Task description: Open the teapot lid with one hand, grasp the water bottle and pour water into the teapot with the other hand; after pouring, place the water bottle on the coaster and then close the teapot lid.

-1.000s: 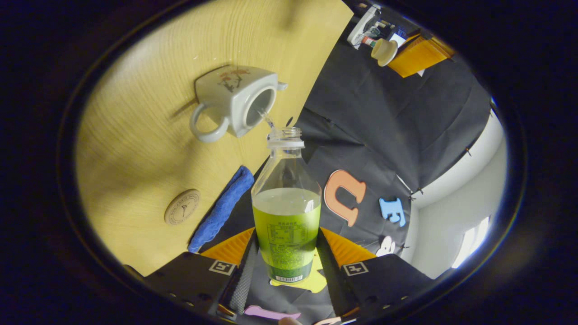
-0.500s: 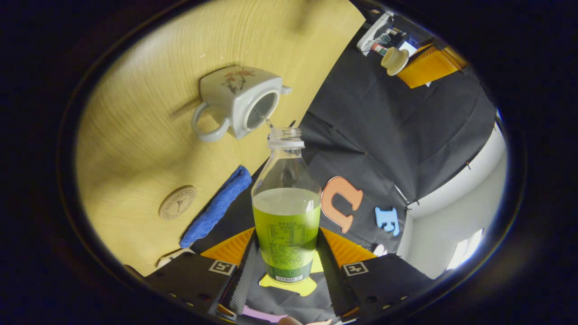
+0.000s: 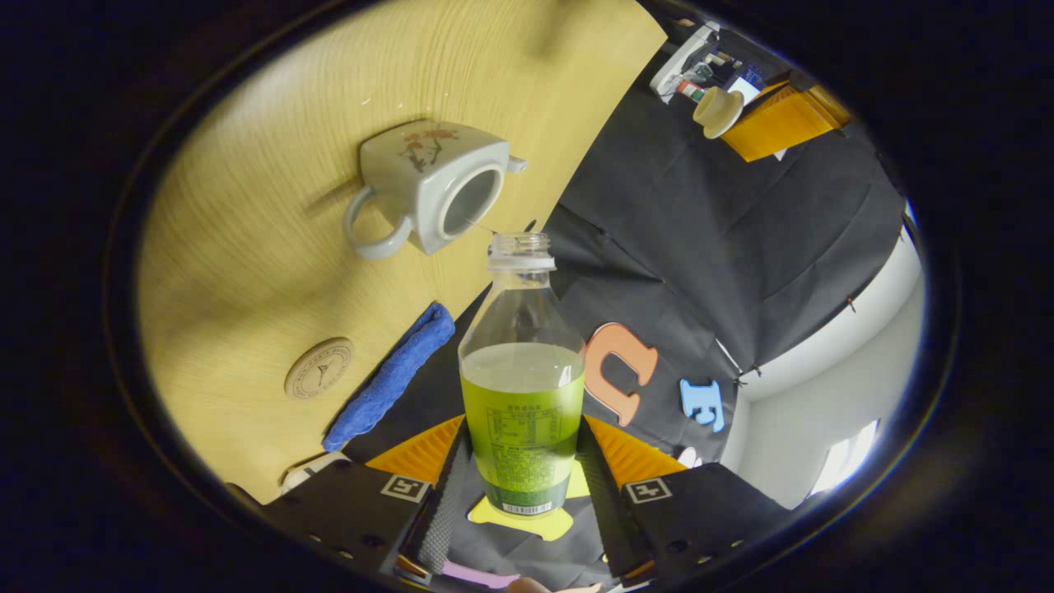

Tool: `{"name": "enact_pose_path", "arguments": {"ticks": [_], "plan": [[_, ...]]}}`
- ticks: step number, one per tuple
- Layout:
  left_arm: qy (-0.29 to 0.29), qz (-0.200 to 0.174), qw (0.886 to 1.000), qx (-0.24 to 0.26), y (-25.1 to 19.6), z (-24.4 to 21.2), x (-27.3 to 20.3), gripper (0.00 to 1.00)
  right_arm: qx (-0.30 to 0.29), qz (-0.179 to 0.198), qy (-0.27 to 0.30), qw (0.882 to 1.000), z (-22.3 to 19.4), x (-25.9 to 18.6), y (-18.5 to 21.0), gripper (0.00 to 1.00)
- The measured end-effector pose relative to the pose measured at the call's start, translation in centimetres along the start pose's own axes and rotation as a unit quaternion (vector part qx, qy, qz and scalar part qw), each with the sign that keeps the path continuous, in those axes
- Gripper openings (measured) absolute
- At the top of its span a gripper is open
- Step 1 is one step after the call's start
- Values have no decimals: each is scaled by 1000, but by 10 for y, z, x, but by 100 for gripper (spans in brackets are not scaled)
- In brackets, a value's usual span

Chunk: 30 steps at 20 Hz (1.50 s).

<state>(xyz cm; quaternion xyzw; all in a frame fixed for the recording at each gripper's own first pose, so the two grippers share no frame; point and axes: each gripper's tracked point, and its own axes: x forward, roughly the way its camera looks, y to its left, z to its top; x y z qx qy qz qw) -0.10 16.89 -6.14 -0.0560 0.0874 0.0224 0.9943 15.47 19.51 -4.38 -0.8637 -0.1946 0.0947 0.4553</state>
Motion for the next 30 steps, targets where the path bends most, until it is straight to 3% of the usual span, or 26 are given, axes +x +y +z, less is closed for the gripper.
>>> {"name": "enact_pose_path", "arguments": {"ticks": [7, 10, 13, 15, 17, 20, 22, 27, 29, 30], "plan": [[-1, 4, 1000, 1, 3, 2, -1, 3, 15, -12, -4, 1000, -1, 2, 0, 71], [-5, 7, 1000, 3, 5, 4, -3, 2, 97, 13, 6, 995, -10, 2, 9, 71], [-6, 10, 1000, 3, 6, 5, -2, 2, 237, 51, 15, 970, -17, -6, 20, 71], [-7, 10, 1000, 5, 3, 7, -3, 2, 331, 61, 21, 942, -21, -11, 22, 71], [-5, 7, 1000, 7, -1, 5, -1, 2, 431, 76, 24, 899, -28, -7, 23, 72], [-10, -6, 1000, 9, -17, 9, -3, 3, 575, 82, 44, 813, -51, -8, 22, 71], [-14, -16, 1000, 11, -26, 12, -3, 3, 671, 73, 52, 736, -69, -4, 24, 71], [-20, -25, 999, 13, -34, 16, -5, 3, 845, 58, 81, 526, -97, 15, 50, 71], [-22, -26, 999, 10, -34, 18, -7, 2, 879, 64, 96, 462, -98, 25, 69, 72], [-22, -26, 999, 10, -34, 18, -7, 3, 886, 72, 99, 448, -93, 32, 81, 71]]}}
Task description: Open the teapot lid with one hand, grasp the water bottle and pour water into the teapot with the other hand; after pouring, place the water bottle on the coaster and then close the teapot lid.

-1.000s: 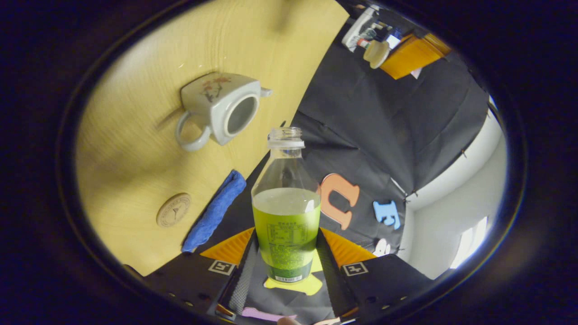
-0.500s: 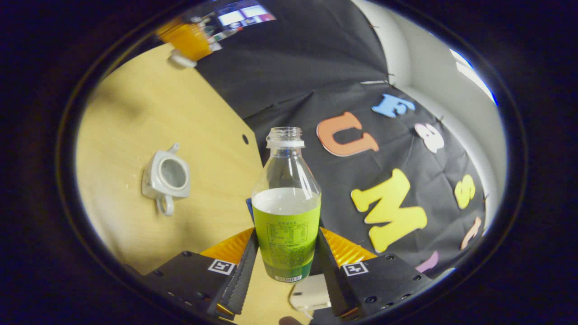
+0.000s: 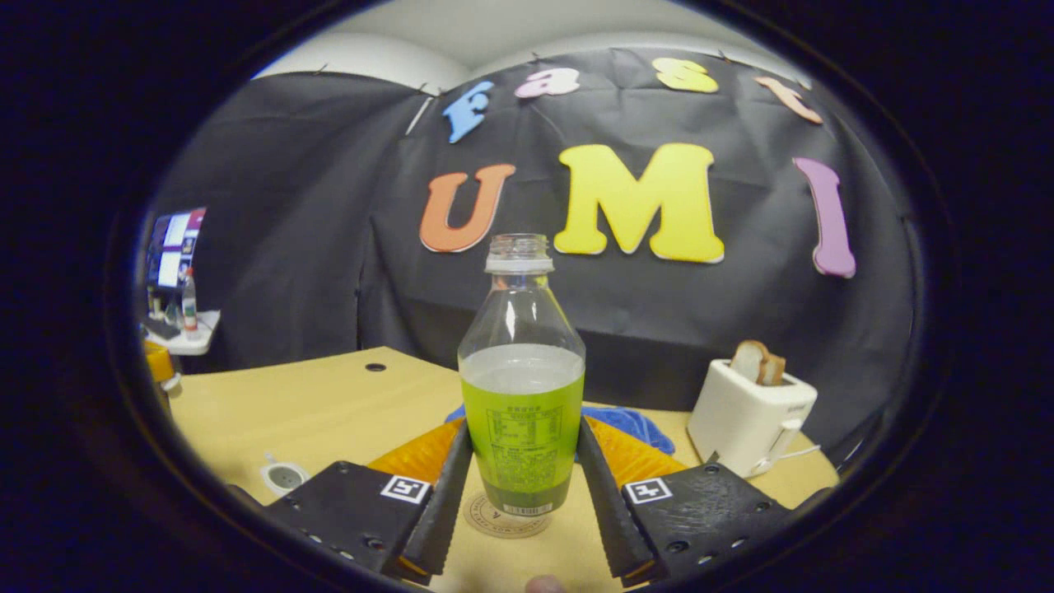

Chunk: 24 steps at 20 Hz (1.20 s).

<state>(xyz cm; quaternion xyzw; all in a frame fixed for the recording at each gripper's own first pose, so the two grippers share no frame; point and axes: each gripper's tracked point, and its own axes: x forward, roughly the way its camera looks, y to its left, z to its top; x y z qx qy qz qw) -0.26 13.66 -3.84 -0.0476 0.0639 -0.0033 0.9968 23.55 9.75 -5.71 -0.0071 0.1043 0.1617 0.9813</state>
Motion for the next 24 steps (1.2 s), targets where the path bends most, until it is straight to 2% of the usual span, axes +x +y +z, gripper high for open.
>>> {"name": "enact_pose_path", "arguments": {"ticks": [2, 5, 8, 18, 21, 24], "plan": [[-1, 1, 1000, 4, 1, 0, 0, 3, 25, -1, 14, 1000, -17, 14, -1, 71], [0, -1, 1000, 3, 1, -1, 1, 2, 26, -8, 27, 999, -37, 28, 1, 70], [7, 1, 1000, 2, 3, -7, 3, 3, 26, -15, 31, 999, -44, 39, 0, 70], [14, 4, 1000, 3, 2, -14, 6, 3, 13, -17, 40, 999, -54, 37, 9, 74], [13, 0, 1000, -6, -7, -14, 9, 3, 20, -12, 30, 999, -44, 21, 12, 99], [11, -16, 1000, -12, -28, -14, 16, 3, 25, -6, -3, 1000, -20, -20, 10, 97]]}}
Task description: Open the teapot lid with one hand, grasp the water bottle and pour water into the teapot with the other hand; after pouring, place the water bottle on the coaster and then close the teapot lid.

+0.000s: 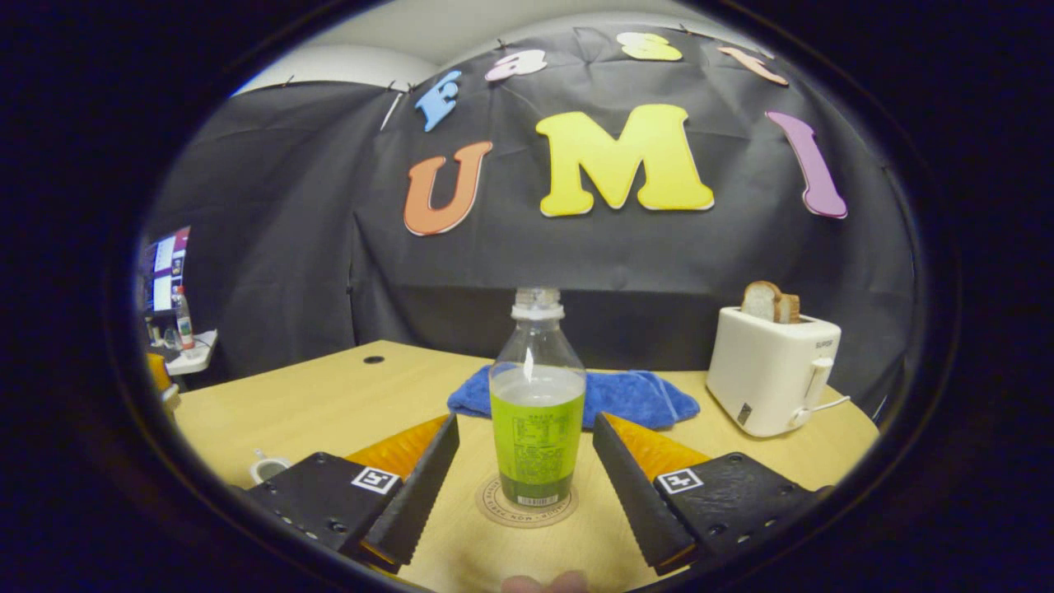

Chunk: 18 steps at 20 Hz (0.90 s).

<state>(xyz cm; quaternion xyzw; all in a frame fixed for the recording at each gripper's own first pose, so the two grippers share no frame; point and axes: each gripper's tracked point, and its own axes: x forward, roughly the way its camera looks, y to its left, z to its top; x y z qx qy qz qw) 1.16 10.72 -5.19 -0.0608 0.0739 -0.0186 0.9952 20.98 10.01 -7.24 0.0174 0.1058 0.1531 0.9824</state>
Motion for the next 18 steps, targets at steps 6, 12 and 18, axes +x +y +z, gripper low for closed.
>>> {"name": "enact_pose_path", "arguments": {"ticks": [6, 12, 18], "plan": [[18, -40, 999, -6, -43, -15, 29, 3, -23, -34, -36, 999, 10, -112, -26, 97], [29, -33, 999, 9, -47, -37, 67, 3, -5, -69, -64, 996, 5, -179, -49, 97], [41, -28, 999, -2, -46, -52, 82, 3, 2, -85, -74, 994, 2, -190, -57, 97]]}}
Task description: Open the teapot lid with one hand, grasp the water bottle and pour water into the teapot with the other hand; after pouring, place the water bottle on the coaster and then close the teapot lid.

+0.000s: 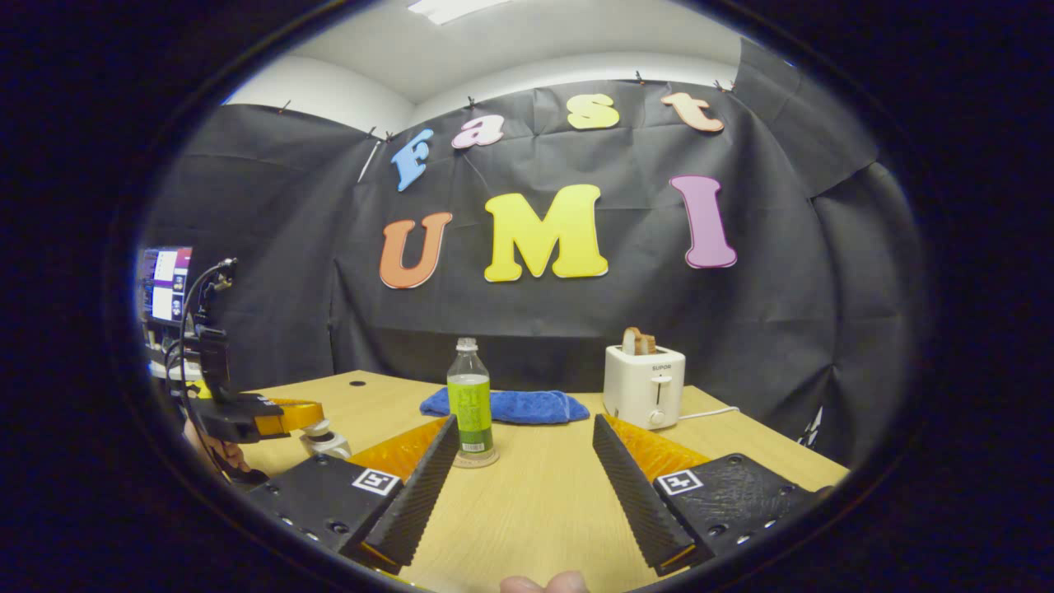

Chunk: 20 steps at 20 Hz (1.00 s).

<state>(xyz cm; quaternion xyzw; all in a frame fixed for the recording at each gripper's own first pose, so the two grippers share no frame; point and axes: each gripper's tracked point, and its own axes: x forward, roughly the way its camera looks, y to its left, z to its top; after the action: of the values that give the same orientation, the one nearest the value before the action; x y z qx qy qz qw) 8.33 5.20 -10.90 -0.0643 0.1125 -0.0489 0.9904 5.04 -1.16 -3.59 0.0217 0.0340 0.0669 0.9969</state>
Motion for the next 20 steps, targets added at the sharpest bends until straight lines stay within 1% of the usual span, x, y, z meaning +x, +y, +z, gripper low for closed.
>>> {"name": "enact_pose_path", "arguments": {"ticks": [3, 10, 12, 15, 16, 17, 18, 19, 20], "plan": [[5, -2, 1000, -7, -2, -5, 3, 3, -1, 2, 8, 1000, -7, 2, 0, 97], [12, 8, 1000, 6, -1, -16, 5, 3, 2, 7, 11, 1000, -10, 1, 4, 97], [9, 16, 1000, 11, 0, -15, 5, 4, 2, 6, 10, 1000, -9, 0, 4, 97], [15, 28, 999, 13, 1, -17, 6, 8, 1, -1, 6, 1000, -8, -3, 0, 97], [16, 43, 999, 20, 5, -16, 4, 13, -1, -11, 5, 1000, -8, -3, -5, 97], [17, 56, 998, 26, 10, -14, 3, 35, 2, -17, 4, 1000, -9, -4, -8, 97], [16, 62, 998, 27, 12, -9, 0, 44, 5, -23, 5, 1000, -10, -4, -10, 97], [11, 69, 997, 23, 11, -2, -5, 58, 9, -30, 7, 999, -11, -3, -14, 97], [-1, 78, 997, 20, 14, 10, -12, 64, 12, -34, 8, 999, -12, -3, -16, 97]]}}
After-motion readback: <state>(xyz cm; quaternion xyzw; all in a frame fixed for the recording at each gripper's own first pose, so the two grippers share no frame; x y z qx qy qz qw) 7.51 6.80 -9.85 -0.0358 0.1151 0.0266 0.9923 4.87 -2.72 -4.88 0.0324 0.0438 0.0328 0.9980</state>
